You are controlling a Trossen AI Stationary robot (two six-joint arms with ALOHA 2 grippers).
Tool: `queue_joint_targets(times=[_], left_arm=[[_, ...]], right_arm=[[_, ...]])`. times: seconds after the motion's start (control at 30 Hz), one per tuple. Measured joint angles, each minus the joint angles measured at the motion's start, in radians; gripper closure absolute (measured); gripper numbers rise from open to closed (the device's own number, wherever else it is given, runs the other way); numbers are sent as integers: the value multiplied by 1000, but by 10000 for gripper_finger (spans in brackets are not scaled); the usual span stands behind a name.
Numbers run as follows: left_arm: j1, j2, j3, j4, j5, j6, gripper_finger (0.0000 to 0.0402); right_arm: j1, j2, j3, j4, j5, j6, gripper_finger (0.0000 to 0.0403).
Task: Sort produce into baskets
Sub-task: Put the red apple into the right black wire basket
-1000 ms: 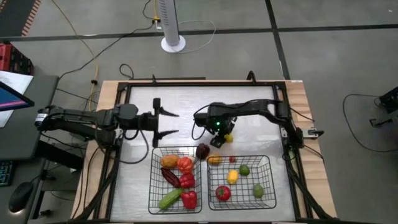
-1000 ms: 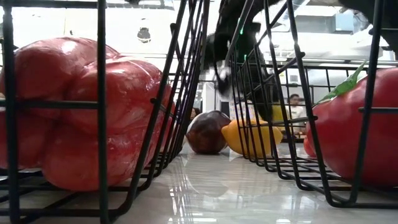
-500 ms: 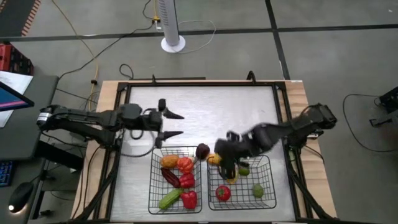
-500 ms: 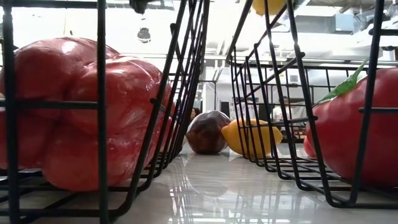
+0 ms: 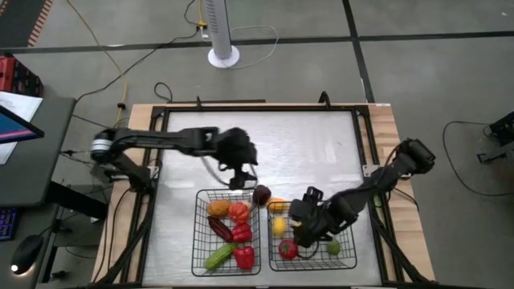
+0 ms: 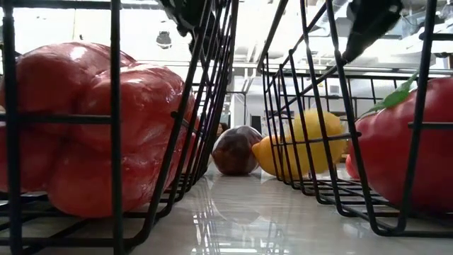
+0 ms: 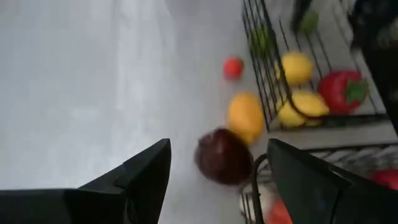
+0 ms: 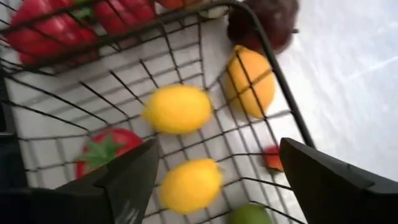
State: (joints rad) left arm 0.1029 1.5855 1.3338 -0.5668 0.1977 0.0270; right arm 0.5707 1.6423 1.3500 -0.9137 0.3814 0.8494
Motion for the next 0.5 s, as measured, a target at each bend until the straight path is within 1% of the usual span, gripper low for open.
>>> queue_joint_targets(times=[0.1,0.17,0.27,0.4,0.5], left_arm=[[26,120,107,-121,76,62,148],[50,185,159,-157,122,93,148],[98,257,211,-168,216,120,148],[161,328,255,-178,364,156,148],[190,358,269,-183,399,227,148]], right_arm=[[14,-27,-44,1,48,-2,35],[12,-54,-90,11,82,-7,35],[2,-115,-182,32,145,-17,39],[-37,-236,-308,101,189,-83,46],[-77,-348,-391,150,241,-161,49]])
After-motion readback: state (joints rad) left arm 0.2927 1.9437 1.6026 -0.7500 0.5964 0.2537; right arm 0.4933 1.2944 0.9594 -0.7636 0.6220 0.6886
